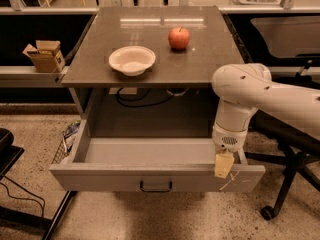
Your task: Open top drawer
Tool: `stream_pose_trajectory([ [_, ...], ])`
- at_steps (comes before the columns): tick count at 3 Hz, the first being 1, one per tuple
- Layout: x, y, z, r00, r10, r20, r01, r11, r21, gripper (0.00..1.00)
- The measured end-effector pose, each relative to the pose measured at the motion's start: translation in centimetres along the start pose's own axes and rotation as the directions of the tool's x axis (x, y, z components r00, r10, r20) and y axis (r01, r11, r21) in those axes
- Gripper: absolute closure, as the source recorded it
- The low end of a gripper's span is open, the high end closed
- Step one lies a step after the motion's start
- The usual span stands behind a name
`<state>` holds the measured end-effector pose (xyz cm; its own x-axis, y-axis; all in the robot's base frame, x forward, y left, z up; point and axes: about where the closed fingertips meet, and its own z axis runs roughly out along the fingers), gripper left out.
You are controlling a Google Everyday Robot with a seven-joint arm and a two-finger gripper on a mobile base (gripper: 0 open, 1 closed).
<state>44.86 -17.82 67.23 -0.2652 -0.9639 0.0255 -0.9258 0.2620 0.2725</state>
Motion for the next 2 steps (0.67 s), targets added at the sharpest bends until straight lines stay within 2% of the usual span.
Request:
stream_pose_trajectory([
  [1, 0.0, 0.0, 0.0, 1.0, 0.0, 0.0, 0.0, 1.0, 0.0, 0.04],
  [2, 0.18, 0.1, 0.19, 1.0, 0.0, 0.004, 0.0, 1.0, -0.006, 0.0],
])
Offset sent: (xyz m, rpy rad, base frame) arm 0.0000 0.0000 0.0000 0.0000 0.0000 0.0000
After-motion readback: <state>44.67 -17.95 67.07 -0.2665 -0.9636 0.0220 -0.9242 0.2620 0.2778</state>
